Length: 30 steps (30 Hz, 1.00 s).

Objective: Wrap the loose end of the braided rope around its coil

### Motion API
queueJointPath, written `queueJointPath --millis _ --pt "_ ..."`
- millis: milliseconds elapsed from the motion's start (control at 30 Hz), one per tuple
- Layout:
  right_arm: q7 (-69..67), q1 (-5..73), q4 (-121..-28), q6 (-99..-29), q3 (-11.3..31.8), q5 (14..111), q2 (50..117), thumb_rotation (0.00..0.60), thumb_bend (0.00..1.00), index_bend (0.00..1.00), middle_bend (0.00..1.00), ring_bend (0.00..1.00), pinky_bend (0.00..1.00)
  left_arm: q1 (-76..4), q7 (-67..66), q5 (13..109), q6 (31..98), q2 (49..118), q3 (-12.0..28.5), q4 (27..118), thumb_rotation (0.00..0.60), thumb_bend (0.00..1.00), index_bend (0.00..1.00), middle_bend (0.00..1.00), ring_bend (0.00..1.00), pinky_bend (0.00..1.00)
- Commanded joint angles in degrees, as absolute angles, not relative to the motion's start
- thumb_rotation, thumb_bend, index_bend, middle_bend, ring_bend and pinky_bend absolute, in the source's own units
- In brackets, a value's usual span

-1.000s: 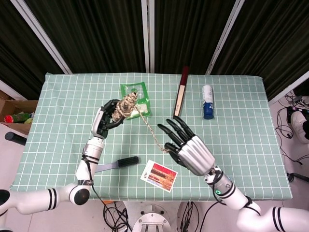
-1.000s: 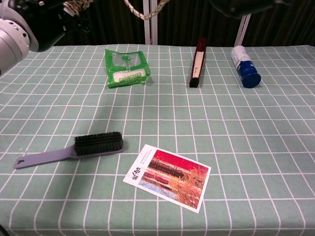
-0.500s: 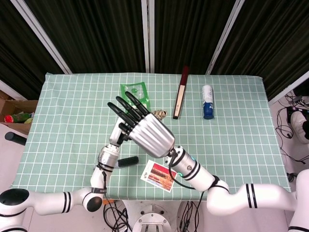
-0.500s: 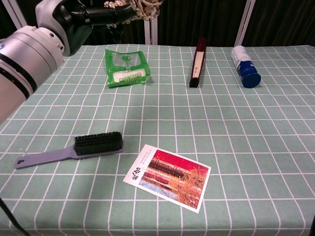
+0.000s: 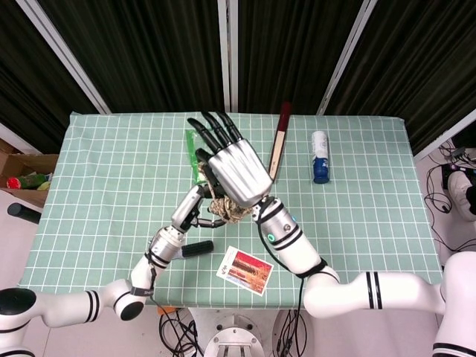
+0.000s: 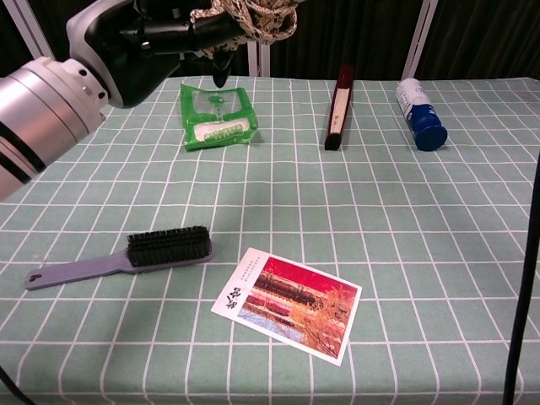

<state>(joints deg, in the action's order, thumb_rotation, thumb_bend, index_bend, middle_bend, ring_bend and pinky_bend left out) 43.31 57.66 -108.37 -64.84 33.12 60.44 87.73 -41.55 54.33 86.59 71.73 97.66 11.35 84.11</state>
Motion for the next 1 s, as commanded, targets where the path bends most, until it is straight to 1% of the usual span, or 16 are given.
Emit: queueJointPath --millis 33,333,667,800,1000 --pt "40.2 57.1 -108.1 -65.7 33.3 57.7 86.9 0.6 0.52 1.0 0.13 0.0 0.0 -42.4 60.4 90.0 70.8 96.3 9.7 80.9 0.6 0.45 0.8 0.8 0.69 0.68" --pt "33.7 56.7 -107.7 -65.8 32.4 53.6 85.5 0.6 0.52 1.0 0.13 0.0 0.0 -44.7 78.6 94.3 69.7 93.9 7.1 77.4 0.6 0.45 0.8 0.8 0.69 0.68" --pt "27.2 55.1 -107.2 -66.4 30.1 53.8 84.1 0.6 0.52 1.0 0.13 0.0 0.0 -46.0 95.9 96.6 72.3 92.9 5.1 74.9 0.6 0.45 0.8 0.8 0.69 0.68" --pt "24.6 53.7 -106.5 -66.6 28.2 55.7 83.4 0.6 0.52 1.0 0.13 0.0 0.0 -46.2 100.1 97.6 74.0 92.8 4.5 74.1 0.6 0.45 0.8 0.8 0.69 0.68" --pt "20.6 51.2 -105.4 -66.8 23.8 59.9 82.8 0.6 0.52 1.0 0.13 0.0 0.0 -46.6 103.9 98.0 76.0 92.7 4.1 73.5 0.6 0.45 0.8 0.8 0.69 0.68"
